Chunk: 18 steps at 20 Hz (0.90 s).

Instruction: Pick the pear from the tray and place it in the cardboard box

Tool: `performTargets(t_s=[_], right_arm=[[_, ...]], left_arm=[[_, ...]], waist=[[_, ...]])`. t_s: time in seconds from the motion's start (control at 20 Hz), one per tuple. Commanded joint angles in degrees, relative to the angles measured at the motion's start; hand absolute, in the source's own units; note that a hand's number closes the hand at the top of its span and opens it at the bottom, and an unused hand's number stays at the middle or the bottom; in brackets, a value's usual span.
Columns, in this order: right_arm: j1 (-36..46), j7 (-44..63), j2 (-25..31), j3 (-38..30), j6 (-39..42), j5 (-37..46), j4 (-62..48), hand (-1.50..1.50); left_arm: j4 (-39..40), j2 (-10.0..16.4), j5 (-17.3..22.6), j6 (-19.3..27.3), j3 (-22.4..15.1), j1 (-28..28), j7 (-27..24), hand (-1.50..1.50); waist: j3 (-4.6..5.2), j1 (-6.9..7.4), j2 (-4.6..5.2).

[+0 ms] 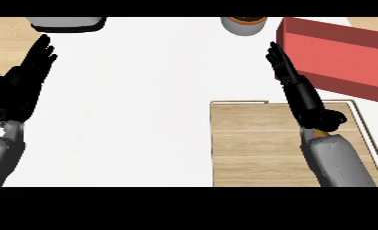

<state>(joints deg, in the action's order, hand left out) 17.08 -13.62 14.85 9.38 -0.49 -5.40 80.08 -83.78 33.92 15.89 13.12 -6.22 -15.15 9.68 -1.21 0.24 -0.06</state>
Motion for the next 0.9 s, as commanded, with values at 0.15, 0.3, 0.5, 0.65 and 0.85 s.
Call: performTargets(t_s=[0.15,0.3,0.5,0.65,0.85], right_arm=[[-6.06,17.18,7.53,2.28,4.36,1.69,-4.43,-1.5],[-0.6,6.48,-0.67,-12.95,-8.78,-7.69,1.74,-1.5],[-7.99,13.64,27.61,11.28,3.82,27.15,-4.74,-1.5],[-9.51,10.2,33.12,14.53,3.69,33.55,1.23,-1.5],[-6.93,15.1,40.71,10.87,9.84,32.73,11.55,-1.5]], left_arm=[[-4.66,-4.18,-3.13,-2.91,-7.38,0.02,-3.63,0.0],[-3.2,-4.7,-1.04,-3.85,-7.21,1.09,-2.41,0.0],[-5.77,-6.18,-1.2,-7.22,-11.15,0.88,-4.03,0.0],[-4.74,-8.13,-3.07,-6.32,-13.22,2.18,-5.5,0.0],[-4.87,-10.93,-4.61,-6.3,-15.64,2.36,-6.43,0.0]], waist=[[1.38,-2.02,-0.06],[-0.6,-9.95,-3.81],[1.69,-2.42,-0.43],[1.46,-2.6,-0.58],[1.4,-1.76,-0.43]])
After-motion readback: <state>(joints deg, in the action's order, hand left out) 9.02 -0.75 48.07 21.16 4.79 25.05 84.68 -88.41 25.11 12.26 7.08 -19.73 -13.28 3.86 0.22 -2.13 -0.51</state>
